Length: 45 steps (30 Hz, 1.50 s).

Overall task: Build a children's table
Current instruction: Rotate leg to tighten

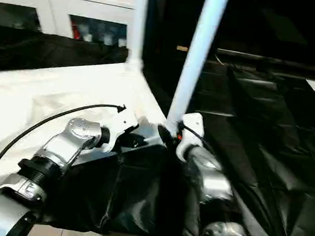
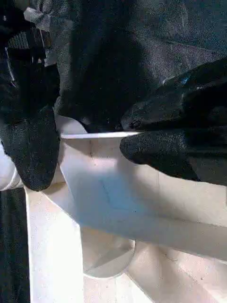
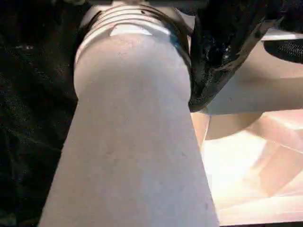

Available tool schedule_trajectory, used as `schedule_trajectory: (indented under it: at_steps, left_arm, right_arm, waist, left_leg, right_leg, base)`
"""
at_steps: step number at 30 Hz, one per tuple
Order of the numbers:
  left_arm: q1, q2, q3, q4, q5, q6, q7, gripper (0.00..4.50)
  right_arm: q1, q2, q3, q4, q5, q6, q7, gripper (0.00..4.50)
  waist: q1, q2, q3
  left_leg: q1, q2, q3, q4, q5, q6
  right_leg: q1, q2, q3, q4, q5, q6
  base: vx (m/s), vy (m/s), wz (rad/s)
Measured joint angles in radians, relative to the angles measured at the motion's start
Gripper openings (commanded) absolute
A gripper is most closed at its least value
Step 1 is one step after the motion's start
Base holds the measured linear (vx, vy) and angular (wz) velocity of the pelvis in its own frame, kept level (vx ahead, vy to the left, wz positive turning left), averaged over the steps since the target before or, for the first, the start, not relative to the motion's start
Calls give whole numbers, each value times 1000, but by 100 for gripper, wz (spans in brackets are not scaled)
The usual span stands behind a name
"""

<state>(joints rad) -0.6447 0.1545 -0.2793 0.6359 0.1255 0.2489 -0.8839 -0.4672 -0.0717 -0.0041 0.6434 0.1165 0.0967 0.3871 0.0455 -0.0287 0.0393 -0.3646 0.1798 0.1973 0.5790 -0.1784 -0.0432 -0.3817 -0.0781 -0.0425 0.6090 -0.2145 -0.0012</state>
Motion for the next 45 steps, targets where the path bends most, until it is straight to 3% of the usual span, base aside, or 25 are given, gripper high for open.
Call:
schedule_trajectory:
  at_steps: [7, 14, 21, 30, 39, 45]
  left_arm:
    - [11, 17, -1, -10, -5, -43, -34, 0]
    - [37, 104, -19, -50, -47, -123, -209, 0]
    - [43, 165, -36, -72, -81, -148, -375, 0]
    - [43, 201, -54, -72, -93, -169, -485, 0]
    - [41, 207, -52, -68, -96, -163, -479, 0]
    - [-29, 104, -19, 26, -20, -67, -230, 0]
  right_arm:
    - [3, -27, 1, -7, -1, -13, 101, 382]
    - [74, -180, 98, -133, 17, -10, 408, 391]
    - [95, -297, 155, -211, 58, 37, 684, 391]
    - [81, -354, 200, -233, 82, 91, 832, 309]
    - [86, -328, 196, -243, 82, 113, 809, 276]
    - [69, -135, 64, -142, 41, 87, 357, 274]
  waist:
    - [0, 0, 1]
    - [19, 2, 2]
    - [37, 3, 4]
    - [46, 6, 6]
    - [45, 7, 6]
    - [28, 5, 5]
  left_leg:
    - [-2, 0, 0, 0, 0, 0]
    - [-4, 2, 1, -5, 0, 0]
    - [-8, 2, 2, -3, -1, 1]
    - [-6, 3, 2, -2, 0, 0]
    - [-5, 4, 2, -2, 0, 0]
    - [0, 3, 2, -3, 1, -2]
  right_leg:
    - [-1, 0, 0, 0, 2, -2]
    - [-4, 1, -2, 1, 2, 2]
    - [-5, 1, -1, 0, 0, 0]
    - [-3, 1, -1, 2, 0, 0]
    - [-3, 1, -2, 3, 0, 0]
    - [-1, 0, -2, 1, 0, 0]
  base:
    - [0, 0, 0]
    - [9, -2, 0]
    - [0, 0, 0]
    - [0, 0, 0]
    - [0, 0, 0]
    - [0, 0, 0]
